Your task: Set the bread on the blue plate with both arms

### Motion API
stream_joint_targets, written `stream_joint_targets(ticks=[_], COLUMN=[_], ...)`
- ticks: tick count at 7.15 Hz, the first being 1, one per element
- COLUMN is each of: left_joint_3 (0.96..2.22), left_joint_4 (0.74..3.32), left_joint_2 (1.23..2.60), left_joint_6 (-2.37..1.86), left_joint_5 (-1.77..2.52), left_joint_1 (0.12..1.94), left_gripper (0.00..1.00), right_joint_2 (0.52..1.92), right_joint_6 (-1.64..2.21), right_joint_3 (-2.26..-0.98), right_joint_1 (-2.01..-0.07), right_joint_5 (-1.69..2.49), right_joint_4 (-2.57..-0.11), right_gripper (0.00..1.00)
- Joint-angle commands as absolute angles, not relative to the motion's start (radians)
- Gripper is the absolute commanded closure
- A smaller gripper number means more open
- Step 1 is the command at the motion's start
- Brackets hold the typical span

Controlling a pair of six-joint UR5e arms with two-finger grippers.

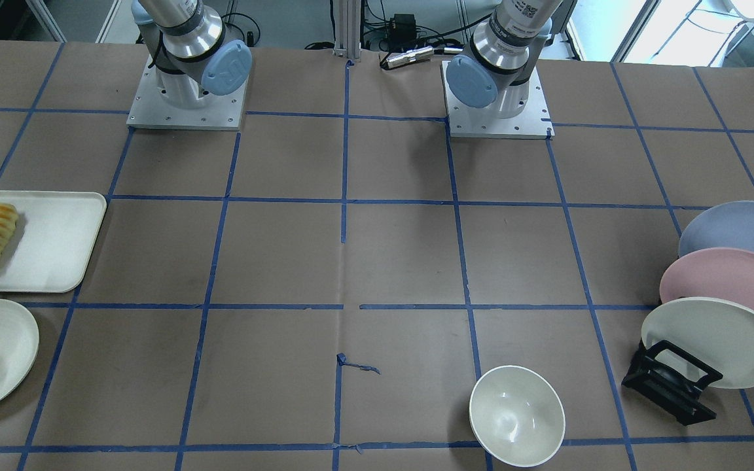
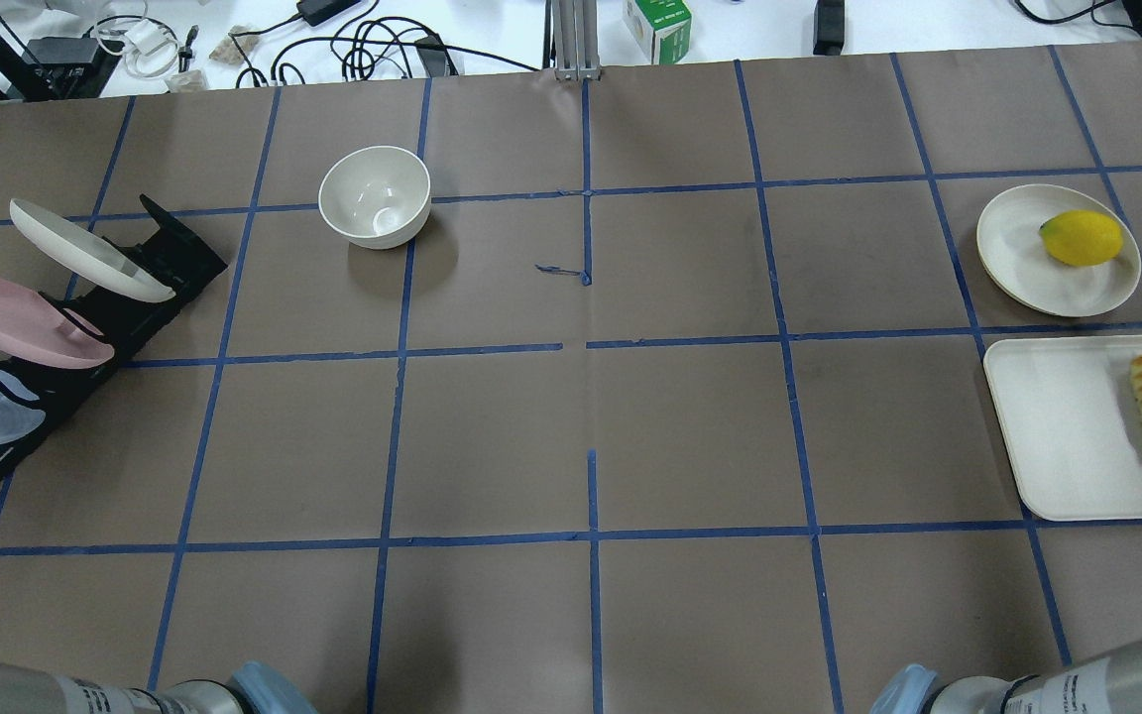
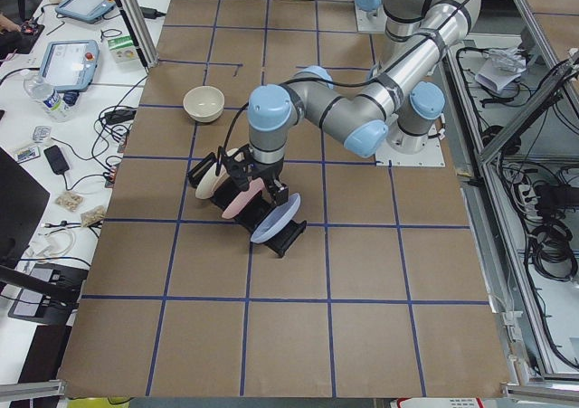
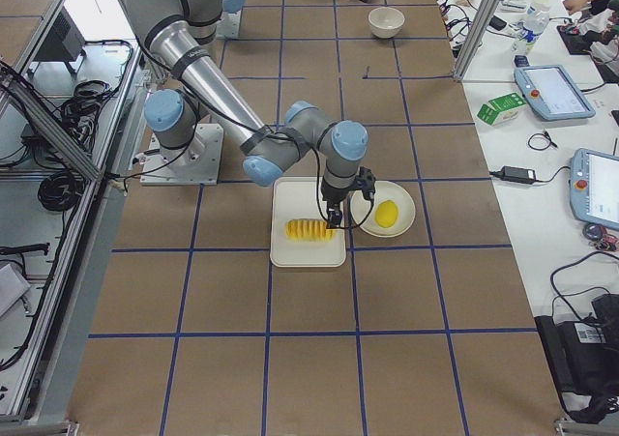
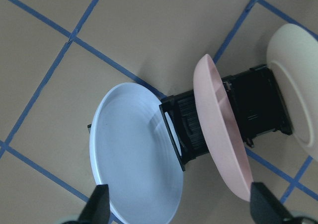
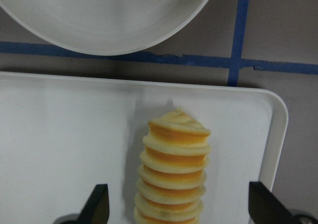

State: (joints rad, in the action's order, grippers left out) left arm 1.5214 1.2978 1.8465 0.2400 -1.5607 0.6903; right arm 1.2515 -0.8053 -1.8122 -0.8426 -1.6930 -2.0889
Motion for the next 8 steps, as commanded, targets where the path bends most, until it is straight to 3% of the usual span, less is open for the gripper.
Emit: stream_joint_targets(ticks=[1,2,4,6,8], left_joint_3=[1.532,1.531,1.531,1.531,1.531], left_joint_4=[1.276,1.278,1.279,1.290,1.290], left_joint_2=[1.919,1.925,1.925,1.919,1.917], left_joint_6=[0.250,0.250,0.247,0.245,0.248], left_joint_5=[-1.580,-1.639,-1.652,-1.651,-1.646], left_joint_1=[0.640,0.640,0.638,0.638,0.640], left_gripper=[0.00,0.00,0.15,0.58,0.62], right_joint_2=[1.188,1.166,1.154,1.129,1.123], right_joint_6=[-0.807,-0.799,-0.795,-0.796,-0.782], right_joint_3=[-1.809,-1.809,-1.818,-1.809,-1.815], right_joint_1=[-0.835,-0.834,-0.834,-0.834,-0.834], right_joint_5=[-1.738,-1.750,-1.753,-1.770,-1.776], right_joint_4=[-2.094,-2.094,-2.094,-2.094,-2.094], right_gripper=[0.00,0.00,0.00,0.00,0.01])
